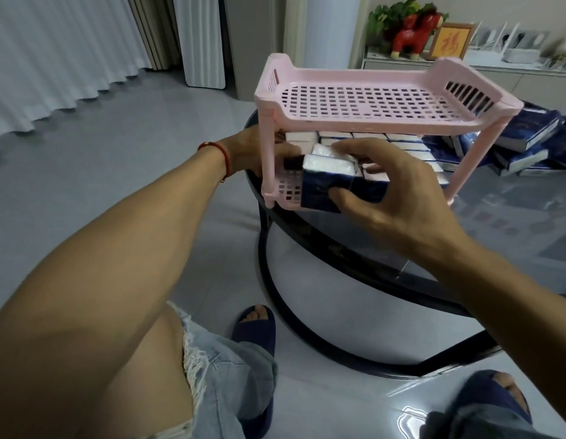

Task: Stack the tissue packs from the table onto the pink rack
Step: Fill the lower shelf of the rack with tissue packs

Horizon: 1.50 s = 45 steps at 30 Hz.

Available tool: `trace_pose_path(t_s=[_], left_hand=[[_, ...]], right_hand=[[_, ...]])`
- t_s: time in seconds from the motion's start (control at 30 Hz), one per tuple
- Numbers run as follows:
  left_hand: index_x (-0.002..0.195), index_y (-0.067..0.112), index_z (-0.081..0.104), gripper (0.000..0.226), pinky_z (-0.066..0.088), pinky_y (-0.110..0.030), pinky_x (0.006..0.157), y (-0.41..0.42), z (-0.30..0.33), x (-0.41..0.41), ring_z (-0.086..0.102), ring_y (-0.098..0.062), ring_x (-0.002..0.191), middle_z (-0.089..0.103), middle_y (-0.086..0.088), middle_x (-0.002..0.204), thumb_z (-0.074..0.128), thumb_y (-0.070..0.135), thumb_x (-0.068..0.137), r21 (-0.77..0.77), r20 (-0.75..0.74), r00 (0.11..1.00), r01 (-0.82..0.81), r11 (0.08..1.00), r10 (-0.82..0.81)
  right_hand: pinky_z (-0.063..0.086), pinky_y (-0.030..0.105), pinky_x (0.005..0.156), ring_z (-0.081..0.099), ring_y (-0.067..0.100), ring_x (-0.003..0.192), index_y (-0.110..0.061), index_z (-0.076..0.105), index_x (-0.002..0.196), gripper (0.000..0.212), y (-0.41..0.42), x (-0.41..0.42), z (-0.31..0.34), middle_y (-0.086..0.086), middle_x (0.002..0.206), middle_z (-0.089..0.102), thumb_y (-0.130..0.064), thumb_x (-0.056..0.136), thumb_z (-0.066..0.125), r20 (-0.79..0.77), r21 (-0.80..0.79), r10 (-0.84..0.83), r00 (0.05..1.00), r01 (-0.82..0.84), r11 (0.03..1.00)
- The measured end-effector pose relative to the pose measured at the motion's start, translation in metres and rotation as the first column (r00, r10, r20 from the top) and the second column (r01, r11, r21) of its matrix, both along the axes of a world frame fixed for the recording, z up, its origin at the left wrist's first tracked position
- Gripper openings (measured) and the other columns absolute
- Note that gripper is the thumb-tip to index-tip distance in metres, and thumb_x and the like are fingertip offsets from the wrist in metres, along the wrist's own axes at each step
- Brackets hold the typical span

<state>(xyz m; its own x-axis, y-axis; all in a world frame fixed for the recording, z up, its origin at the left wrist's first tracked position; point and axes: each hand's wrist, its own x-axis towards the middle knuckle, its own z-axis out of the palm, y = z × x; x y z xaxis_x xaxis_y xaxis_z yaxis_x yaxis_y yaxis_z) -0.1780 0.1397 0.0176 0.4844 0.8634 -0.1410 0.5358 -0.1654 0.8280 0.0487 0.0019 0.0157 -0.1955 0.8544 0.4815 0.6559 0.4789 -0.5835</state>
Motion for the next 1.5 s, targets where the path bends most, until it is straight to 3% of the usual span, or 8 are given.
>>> trace_pose_path(t_s=[0.07, 0.3, 0.4, 0.5, 0.67, 0.83, 1.23, 1.5], left_hand=[[0.133, 0.015, 0.051, 0.028, 0.054, -0.013, 0.077, -0.003, -0.001, 0.003, 0.069, 0.007, 0.09, 0.064, 0.011, 0.112, 0.05, 0.012, 0.105, 0.114, 0.094, 0.994, -0.061, 0.992, 0.051], [0.123, 0.01, 0.053, 0.024, 0.048, -0.036, 0.1, -0.003, -0.001, 0.003, 0.06, -0.013, 0.096, 0.062, 0.004, 0.105, 0.06, 0.007, 0.1, 0.191, 0.043, 0.997, -0.066, 0.979, 0.059], [0.139, 0.005, 0.049, 0.052, 0.048, -0.038, 0.107, -0.006, 0.002, 0.005, 0.055, -0.021, 0.109, 0.058, -0.006, 0.12, 0.072, 0.009, 0.092, 0.187, -0.071, 0.997, -0.004, 0.982, 0.018], [0.143, 0.001, 0.048, 0.039, 0.052, -0.03, 0.101, -0.004, -0.002, 0.002, 0.059, -0.028, 0.117, 0.059, -0.02, 0.136, 0.05, 0.014, 0.106, 0.25, -0.033, 0.998, -0.051, 0.967, 0.061], [0.141, 0.005, 0.054, 0.039, 0.046, -0.051, 0.11, 0.006, -0.012, -0.002, 0.059, -0.036, 0.126, 0.062, -0.018, 0.137, 0.054, 0.022, 0.106, 0.335, -0.043, 0.993, -0.087, 0.938, 0.107], [0.129, 0.024, 0.068, 0.066, 0.055, -0.049, 0.1, 0.023, -0.031, -0.017, 0.07, -0.022, 0.113, 0.074, 0.001, 0.121, 0.07, 0.069, 0.081, 0.393, 0.085, 0.97, -0.244, 0.886, 0.23], [0.114, 0.021, 0.077, 0.028, 0.038, 0.003, 0.067, 0.012, -0.043, -0.01, 0.062, -0.007, 0.092, 0.073, 0.008, 0.108, 0.072, 0.039, 0.093, 0.52, 0.074, 0.914, -0.377, 0.767, 0.399], [0.104, 0.017, 0.081, 0.017, 0.053, -0.009, 0.067, 0.004, -0.04, -0.007, 0.07, -0.01, 0.086, 0.076, 0.004, 0.1, 0.072, 0.027, 0.094, 0.314, 0.205, 0.864, -0.503, 0.805, 0.46]], right_hand=[[0.045, 0.006, 0.09, 0.057, -0.009, 0.103, -0.026, 0.063, 0.134, 0.05, 0.005, -0.005, 0.003, -0.019, 0.119, 0.063, -0.025, 0.086, 0.078, 0.004, -0.012, 0.028, 1.0, -0.028, 1.0], [0.046, 0.03, 0.1, 0.059, 0.014, 0.118, -0.024, 0.06, 0.135, 0.051, 0.033, -0.027, 0.001, -0.009, 0.129, 0.067, -0.024, 0.086, 0.074, 0.146, -0.019, 0.013, 0.989, -0.011, 1.0], [0.045, 0.045, 0.102, 0.055, 0.029, 0.123, -0.023, 0.056, 0.139, 0.055, 0.045, -0.039, -0.005, 0.002, 0.13, 0.067, -0.026, 0.086, 0.069, 0.343, 0.009, -0.106, 0.933, 0.109, 0.994], [0.038, 0.047, 0.105, 0.048, 0.032, 0.13, -0.022, 0.053, 0.14, 0.057, 0.053, -0.052, -0.009, 0.005, 0.133, 0.064, -0.024, 0.084, 0.064, 0.454, 0.028, -0.2, 0.868, 0.211, 0.977], [0.032, 0.05, 0.112, 0.042, 0.033, 0.138, -0.018, 0.047, 0.145, 0.057, 0.06, -0.06, -0.011, 0.007, 0.144, 0.054, -0.023, 0.09, 0.061, 0.546, 0.074, -0.312, 0.777, 0.326, 0.942], [0.032, 0.053, 0.11, 0.04, 0.033, 0.138, -0.019, 0.048, 0.143, 0.054, 0.058, -0.062, -0.023, 0.007, 0.147, 0.049, -0.022, 0.09, 0.059, 0.614, 0.178, -0.372, 0.696, 0.337, 0.924], [0.032, 0.058, 0.113, 0.05, 0.032, 0.129, -0.017, 0.054, 0.122, 0.03, 0.041, -0.049, -0.039, 0.01, 0.137, 0.056, -0.022, 0.092, 0.058, 0.594, 0.337, -0.274, 0.757, 0.076, 0.938], [0.009, 0.062, 0.121, 0.016, 0.028, 0.154, -0.03, 0.067, 0.122, 0.04, 0.051, -0.049, -0.034, 0.004, 0.167, 0.02, -0.046, 0.101, 0.037, 0.718, 0.158, -0.211, 0.664, 0.139, 0.978]])
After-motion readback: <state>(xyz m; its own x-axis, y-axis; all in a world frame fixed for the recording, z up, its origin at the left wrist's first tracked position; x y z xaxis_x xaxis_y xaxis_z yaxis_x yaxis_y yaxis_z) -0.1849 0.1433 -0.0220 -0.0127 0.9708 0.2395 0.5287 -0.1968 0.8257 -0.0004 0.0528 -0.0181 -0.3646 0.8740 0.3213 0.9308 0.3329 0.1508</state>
